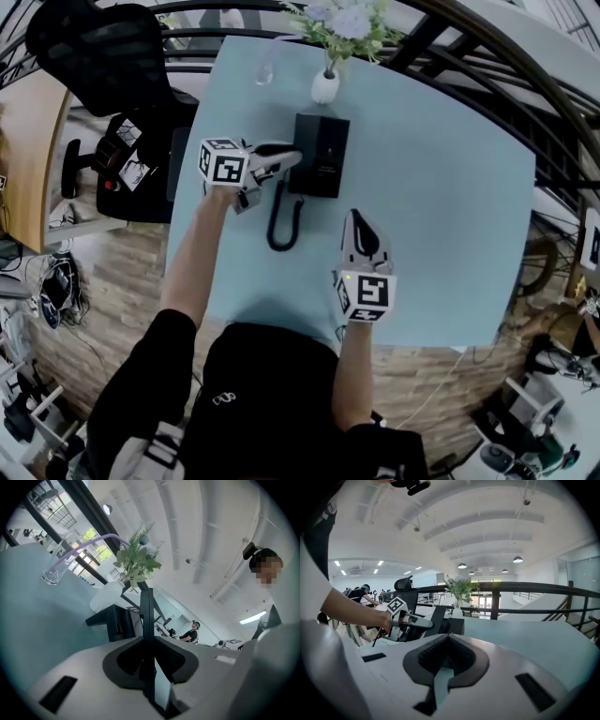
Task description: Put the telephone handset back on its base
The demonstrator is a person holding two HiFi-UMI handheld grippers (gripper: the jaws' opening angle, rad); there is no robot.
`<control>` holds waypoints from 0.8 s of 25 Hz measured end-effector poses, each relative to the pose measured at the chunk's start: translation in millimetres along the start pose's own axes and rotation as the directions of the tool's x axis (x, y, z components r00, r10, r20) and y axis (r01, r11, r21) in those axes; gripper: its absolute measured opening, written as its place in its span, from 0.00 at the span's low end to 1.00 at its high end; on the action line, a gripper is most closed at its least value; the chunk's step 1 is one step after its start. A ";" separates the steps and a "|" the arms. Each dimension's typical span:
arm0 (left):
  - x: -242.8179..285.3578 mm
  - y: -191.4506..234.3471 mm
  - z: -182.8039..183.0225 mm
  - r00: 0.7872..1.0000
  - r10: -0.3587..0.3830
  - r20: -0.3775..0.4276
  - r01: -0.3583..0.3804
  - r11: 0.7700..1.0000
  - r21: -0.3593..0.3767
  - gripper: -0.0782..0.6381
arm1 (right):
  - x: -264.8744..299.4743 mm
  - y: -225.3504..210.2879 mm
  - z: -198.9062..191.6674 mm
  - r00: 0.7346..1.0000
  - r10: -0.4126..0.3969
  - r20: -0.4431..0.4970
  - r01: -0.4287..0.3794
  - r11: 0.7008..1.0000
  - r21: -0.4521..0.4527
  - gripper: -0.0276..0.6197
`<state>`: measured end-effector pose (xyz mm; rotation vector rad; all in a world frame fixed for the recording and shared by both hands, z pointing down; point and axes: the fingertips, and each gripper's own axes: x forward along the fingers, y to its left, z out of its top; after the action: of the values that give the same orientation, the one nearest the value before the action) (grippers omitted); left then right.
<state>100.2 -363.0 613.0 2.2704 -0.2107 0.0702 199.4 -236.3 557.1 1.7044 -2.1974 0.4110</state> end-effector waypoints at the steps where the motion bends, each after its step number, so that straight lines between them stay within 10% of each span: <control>1: 1.6 1.1 -0.4 1.000 -0.003 -0.009 0.003 1.000 0.002 0.20 | 1.0 -0.7 0.5 1.000 -0.001 -0.001 0.001 1.000 0.001 0.02; 11: 10.6 20.6 -13.1 0.998 0.036 -0.055 -0.036 0.999 -0.014 0.21 | 7.7 1.8 1.4 1.000 0.010 0.005 -0.010 1.000 -0.006 0.02; 20: 5.9 27.8 -19.7 0.975 0.204 -0.090 -0.186 0.967 0.175 0.33 | 5.2 9.3 6.2 1.000 0.012 0.006 -0.012 1.000 -0.011 0.02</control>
<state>101.5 -366.6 647.4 2.3962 -0.3837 0.3231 188.7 -241.2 553.5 1.6899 -2.2117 0.3968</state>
